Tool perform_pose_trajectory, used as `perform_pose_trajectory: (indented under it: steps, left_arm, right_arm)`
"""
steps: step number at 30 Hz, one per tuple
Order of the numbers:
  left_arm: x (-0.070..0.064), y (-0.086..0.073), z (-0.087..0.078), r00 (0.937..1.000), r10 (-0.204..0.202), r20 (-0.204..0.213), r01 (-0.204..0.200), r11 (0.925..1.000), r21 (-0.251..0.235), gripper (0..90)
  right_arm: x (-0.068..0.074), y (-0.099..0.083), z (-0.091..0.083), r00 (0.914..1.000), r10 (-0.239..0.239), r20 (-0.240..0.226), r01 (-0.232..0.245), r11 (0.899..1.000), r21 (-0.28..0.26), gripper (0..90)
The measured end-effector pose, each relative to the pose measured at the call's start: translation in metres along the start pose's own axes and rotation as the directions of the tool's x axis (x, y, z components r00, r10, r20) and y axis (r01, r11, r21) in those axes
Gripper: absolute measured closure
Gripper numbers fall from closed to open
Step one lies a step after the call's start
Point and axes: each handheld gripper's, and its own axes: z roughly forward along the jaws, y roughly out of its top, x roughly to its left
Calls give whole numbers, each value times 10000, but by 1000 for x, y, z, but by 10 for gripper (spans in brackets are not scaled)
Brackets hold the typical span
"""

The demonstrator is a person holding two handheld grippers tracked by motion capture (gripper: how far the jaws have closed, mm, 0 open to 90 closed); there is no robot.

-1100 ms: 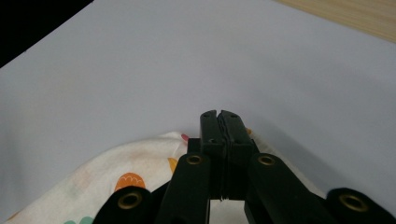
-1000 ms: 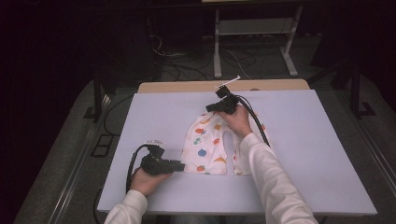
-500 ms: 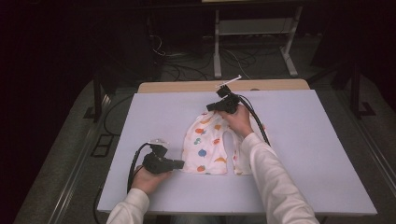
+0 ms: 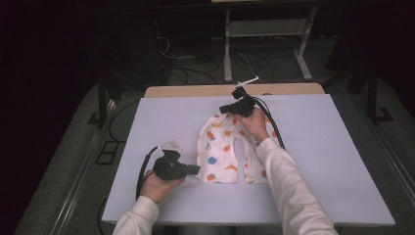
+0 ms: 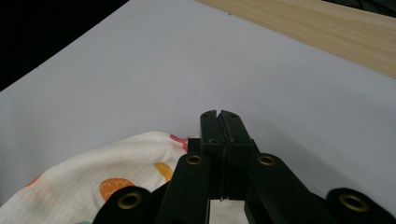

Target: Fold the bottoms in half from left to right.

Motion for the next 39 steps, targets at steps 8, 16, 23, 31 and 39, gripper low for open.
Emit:
perform_pose_trajectory:
  steps: [8, 16, 23, 31, 39]
  left_arm:
    - [-8, 7, 1, 9994, 211, 290, -205, 9996, -178, 886]
    - [-19, 18, 7, 9966, 495, 662, -482, 9986, -201, 886]
    - [-28, 26, 13, 9932, 800, 844, -789, 9968, -163, 887]
    - [-37, 38, 23, 9886, 1095, 1031, -1071, 9938, -290, 886]
    - [-48, 47, 42, 9826, 1281, 1347, -1268, 9918, -182, 886]
  right_arm:
    - [-3, 2, -6, 10000, 39, 69, -39, 10000, -90, 884]
    - [-8, 4, -17, 9997, 37, 235, -32, 9997, -226, 884]
    - [-19, 4, -30, 9988, 398, 273, -386, 9984, -424, 884]
    - [-26, 2, -38, 9983, 514, 284, -499, 9975, -501, 884]
    - [-29, -1, -39, 9987, 439, 263, -430, 9985, -348, 884]
